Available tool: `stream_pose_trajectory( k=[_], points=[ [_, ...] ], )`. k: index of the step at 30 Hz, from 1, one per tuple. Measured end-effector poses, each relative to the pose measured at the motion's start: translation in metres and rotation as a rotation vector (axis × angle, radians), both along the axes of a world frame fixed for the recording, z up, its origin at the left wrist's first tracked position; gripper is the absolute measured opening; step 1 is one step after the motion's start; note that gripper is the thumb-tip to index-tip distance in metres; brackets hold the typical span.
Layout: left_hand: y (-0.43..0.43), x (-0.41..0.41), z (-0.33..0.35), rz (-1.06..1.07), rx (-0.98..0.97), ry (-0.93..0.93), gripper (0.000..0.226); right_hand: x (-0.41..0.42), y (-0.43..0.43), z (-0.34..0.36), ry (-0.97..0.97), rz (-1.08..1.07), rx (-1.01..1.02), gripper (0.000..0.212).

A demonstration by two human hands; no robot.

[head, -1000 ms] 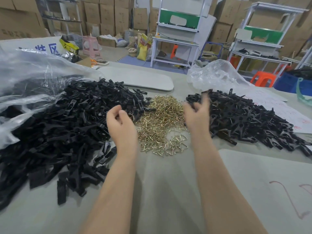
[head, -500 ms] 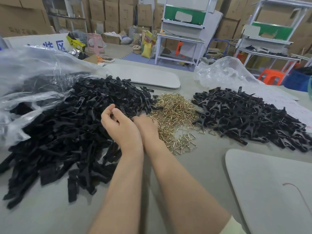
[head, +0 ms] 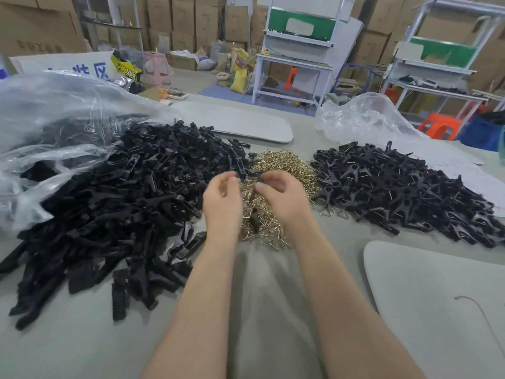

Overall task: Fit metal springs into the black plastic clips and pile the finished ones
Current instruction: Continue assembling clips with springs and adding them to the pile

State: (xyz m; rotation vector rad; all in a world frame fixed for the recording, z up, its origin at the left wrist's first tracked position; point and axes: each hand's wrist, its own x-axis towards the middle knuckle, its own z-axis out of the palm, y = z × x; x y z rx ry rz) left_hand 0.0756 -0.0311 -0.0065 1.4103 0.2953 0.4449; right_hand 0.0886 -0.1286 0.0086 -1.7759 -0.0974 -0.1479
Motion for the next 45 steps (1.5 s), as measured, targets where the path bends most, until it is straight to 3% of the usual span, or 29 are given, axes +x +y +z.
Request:
stream_pose_trajectory(
  k=[2,4,9,11,14,17,19,22,24,28,32,36,45],
  points=[
    [-0.008,-0.002,0.002,-0.179,0.079,-0.013,0.013,-0.004,-0.01,0.003,-0.038,0.002,0.09,0.016],
    [-0.012,-0.003,0.001,-0.258,0.089,-0.045,0.011,-0.008,-0.016,0.001,-0.074,0.003,0.055,0.014],
    [-0.008,-0.003,-0.001,-0.231,0.036,-0.014,0.017,-0.017,-0.021,-0.007,-0.171,-0.024,-0.088,0.02],
    [-0.005,-0.002,0.001,-0.148,-0.127,-0.02,0.012,-0.019,-0.022,-0.013,-0.227,-0.107,-0.315,0.014],
    [-0.001,-0.002,0.004,-0.087,-0.333,-0.015,0.009,-0.021,-0.014,-0.024,-0.091,-0.065,-0.699,0.027],
    [-0.003,-0.002,0.002,-0.093,-0.291,0.035,0.009,-0.021,-0.003,-0.034,-0.087,-0.068,-0.937,0.022],
    [-0.005,-0.002,0.0,-0.09,-0.213,0.065,0.004,-0.022,-0.002,-0.035,-0.153,-0.113,-0.794,0.014],
    [-0.006,0.0,-0.002,-0.134,-0.153,0.064,0.011,-0.023,-0.014,-0.028,-0.15,-0.209,-0.345,0.009],
    [-0.011,-0.001,-0.004,-0.222,-0.123,0.081,0.01,-0.024,-0.022,-0.023,-0.155,-0.274,-0.212,0.013],
    [-0.022,-0.002,-0.004,-0.353,-0.119,0.074,0.005,-0.026,-0.024,-0.018,-0.266,-0.279,-0.21,0.023],
    [-0.018,-0.001,-0.005,-0.331,-0.206,0.047,0.009,-0.027,-0.017,-0.018,-0.201,-0.161,0.003,0.021],
    [-0.018,-0.001,-0.006,-0.364,-0.242,0.038,0.012,-0.023,-0.022,-0.018,-0.155,-0.18,0.104,0.013],
    [-0.017,-0.001,-0.007,-0.4,-0.161,0.02,0.018,-0.023,-0.03,-0.013,-0.14,-0.143,0.072,0.016]
  ],
)
